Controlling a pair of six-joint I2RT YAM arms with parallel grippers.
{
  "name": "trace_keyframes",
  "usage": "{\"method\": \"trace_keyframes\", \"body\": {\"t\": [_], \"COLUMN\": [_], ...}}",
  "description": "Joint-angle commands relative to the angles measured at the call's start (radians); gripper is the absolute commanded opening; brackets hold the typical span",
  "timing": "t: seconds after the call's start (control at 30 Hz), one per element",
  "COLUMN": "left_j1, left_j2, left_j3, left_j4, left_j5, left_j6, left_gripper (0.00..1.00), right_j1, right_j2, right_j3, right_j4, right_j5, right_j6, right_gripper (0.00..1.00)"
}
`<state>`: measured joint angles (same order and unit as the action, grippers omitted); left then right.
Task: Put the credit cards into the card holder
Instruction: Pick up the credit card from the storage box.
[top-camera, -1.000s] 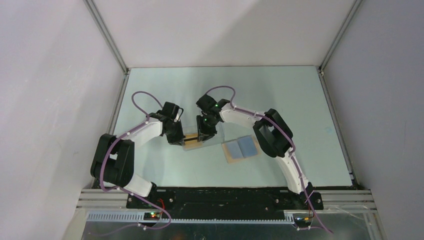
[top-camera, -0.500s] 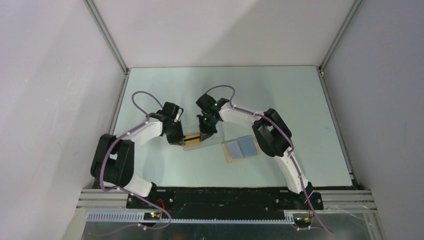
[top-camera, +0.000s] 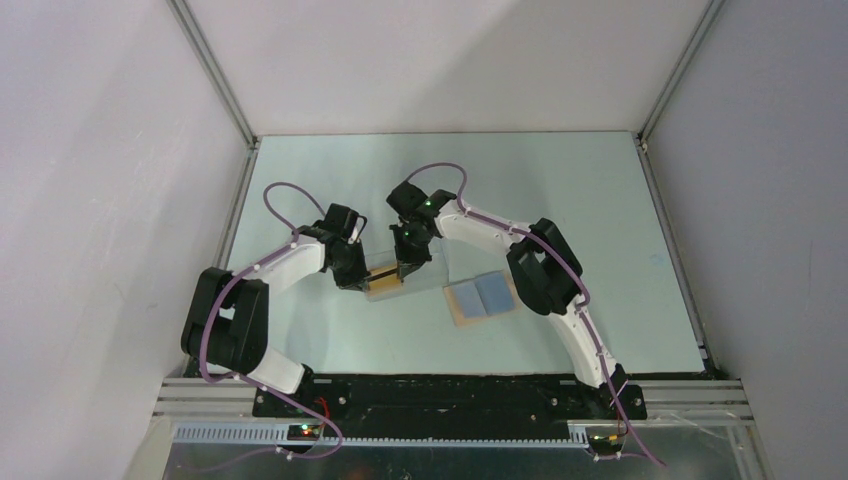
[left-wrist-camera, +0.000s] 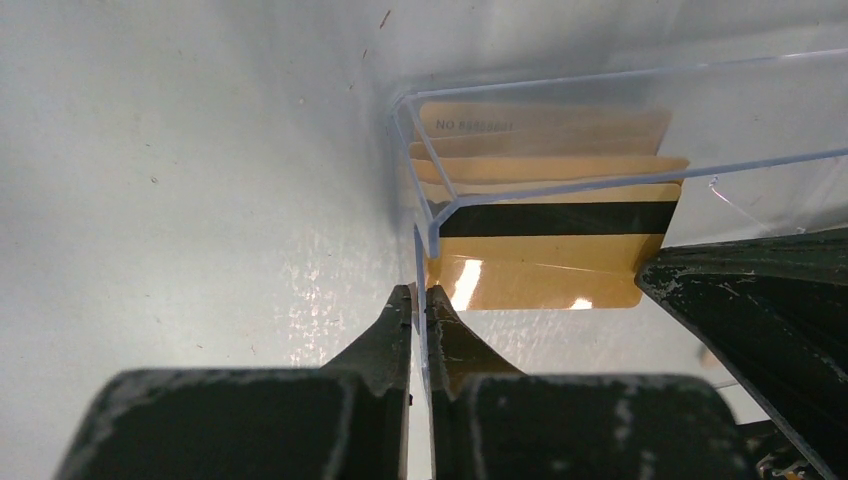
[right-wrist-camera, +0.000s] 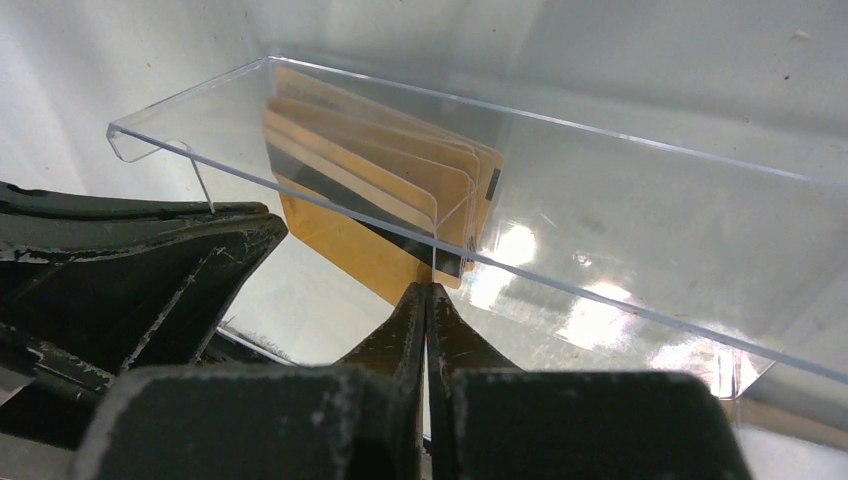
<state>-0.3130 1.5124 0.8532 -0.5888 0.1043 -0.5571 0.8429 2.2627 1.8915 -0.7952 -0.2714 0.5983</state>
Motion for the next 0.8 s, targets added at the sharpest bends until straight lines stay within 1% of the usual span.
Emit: {"method": "trace_keyframes", "body": {"t": [0.0, 0.1, 0.27, 0.4, 0.5, 0.6, 0.77], "left_j1": [-0.020, -0.021, -0.020, -0.021, -0.021, -0.020, -0.020], "left_j2": [0.031, 0.026, 0.026, 0.025, 0.025, 0.024, 0.023], "left_j3": [-0.016, -0.017, -0.018, -0.019, -0.020, -0.020, -0.019], "left_j4": [-0.007, -0.007, -0.008, -0.008, -0.007, -0.008, -0.009], "left_j5": [0.039, 0.040, 0.042, 0.040, 0.041, 0.041, 0.042], "left_j6": [0.004, 0.003, 0.003, 0.005, 0.004, 0.002, 0.002], "left_gripper": [0.03, 0.03, 0.03, 0.03, 0.03, 0.03, 0.03], "right_j1": [0.024, 0.025, 0.020, 0.019, 0.017, 0.017, 0.019], "right_j2": [-0.050, -0.066, -0.113, -0.133, -0.126, -0.109, -0.065], "right_j3": [0.035, 0.022, -0.057, -0.091, -0.097, -0.102, -0.077], "right_j4": [0.034, 0.071, 0.205, 0.262, 0.268, 0.273, 0.240], "right_j5": [-0.040, -0.083, -0.166, -0.208, -0.221, -0.220, -0.200], "right_j6": [0.000, 0.011, 0.049, 0.066, 0.068, 0.067, 0.049], "right_gripper": [0.00, 0.00, 0.00, 0.03, 0.10, 0.21, 0.29]}}
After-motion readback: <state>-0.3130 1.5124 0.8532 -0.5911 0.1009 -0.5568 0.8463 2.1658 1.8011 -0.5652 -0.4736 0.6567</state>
